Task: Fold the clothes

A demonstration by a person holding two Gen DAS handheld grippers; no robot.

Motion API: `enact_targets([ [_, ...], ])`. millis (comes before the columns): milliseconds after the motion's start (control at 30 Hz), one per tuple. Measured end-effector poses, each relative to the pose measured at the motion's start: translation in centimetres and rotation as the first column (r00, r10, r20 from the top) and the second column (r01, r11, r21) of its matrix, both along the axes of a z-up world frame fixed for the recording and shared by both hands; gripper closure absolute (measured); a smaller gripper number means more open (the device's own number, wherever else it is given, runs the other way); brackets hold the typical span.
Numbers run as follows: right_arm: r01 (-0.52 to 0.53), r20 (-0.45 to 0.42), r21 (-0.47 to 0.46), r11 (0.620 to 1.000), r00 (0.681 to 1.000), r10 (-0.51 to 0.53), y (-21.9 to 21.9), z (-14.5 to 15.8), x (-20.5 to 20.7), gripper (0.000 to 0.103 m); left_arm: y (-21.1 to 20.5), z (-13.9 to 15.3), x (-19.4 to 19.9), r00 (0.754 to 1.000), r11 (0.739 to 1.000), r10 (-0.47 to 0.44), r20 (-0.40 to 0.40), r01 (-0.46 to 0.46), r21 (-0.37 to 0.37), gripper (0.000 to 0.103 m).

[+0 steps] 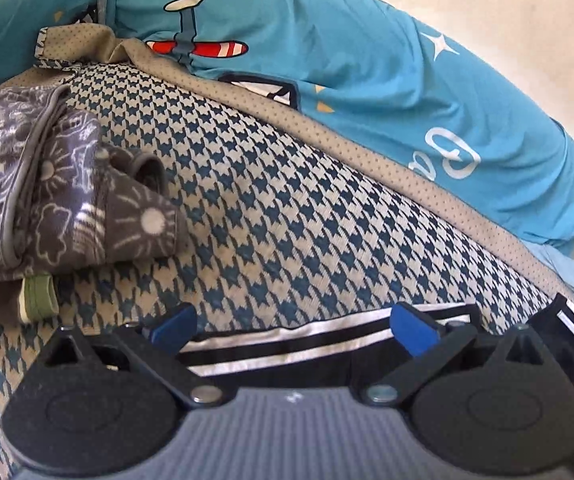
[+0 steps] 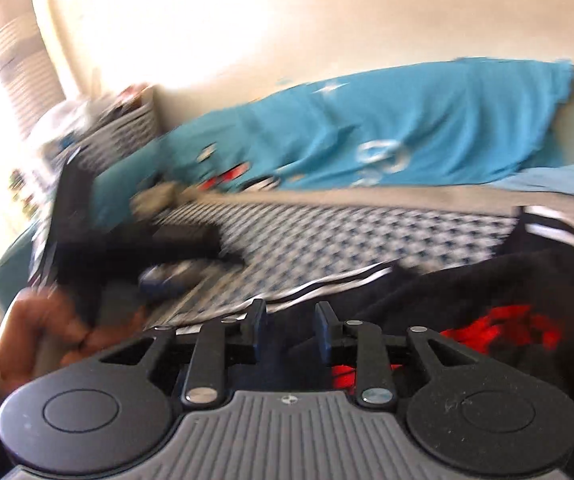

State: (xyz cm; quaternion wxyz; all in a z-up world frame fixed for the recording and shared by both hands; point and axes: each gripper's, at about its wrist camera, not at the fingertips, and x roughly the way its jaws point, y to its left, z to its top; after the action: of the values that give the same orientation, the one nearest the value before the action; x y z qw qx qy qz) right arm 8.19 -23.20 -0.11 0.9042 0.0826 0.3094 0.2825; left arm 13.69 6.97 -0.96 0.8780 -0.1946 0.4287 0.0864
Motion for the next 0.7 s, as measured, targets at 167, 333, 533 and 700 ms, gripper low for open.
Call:
enact_targets([
  [167, 0.078, 0.048, -0.022, 0.997, 0.996, -0.077, -0.2, 0.6, 1.7, 0.077, -0.1, 0.0, -0.1, 1.0, 1.0, -0.009, -0.009, 0.009, 0.0, 0.0],
  [333, 0.077, 0.074, -0.108, 0.991, 0.995, -0.069, 1.3, -0.2, 3.6, 0.074, 0.2, -0.2, 0.2, 1.0, 1.0, -0.001, -0.029, 0.0, -0.024, 0.0],
  [533, 0.07, 0.041, -0.181, 0.981, 0.997, -0.064, 2.5, -2.9, 6.4, 0.065, 0.2, -0.5, 0.4, 0.999, 0.999, -0.004, -0.045, 0.002, -0.041, 0.0],
  [700, 0.085, 0.007, -0.195, 0.977, 0.996, -0.085, 2.8, -4.4, 8.4, 0.059, 0.0, -0.8, 0.5, 0.998, 0.999, -0.013, -0.058, 0.01, -0.048, 0.0],
])
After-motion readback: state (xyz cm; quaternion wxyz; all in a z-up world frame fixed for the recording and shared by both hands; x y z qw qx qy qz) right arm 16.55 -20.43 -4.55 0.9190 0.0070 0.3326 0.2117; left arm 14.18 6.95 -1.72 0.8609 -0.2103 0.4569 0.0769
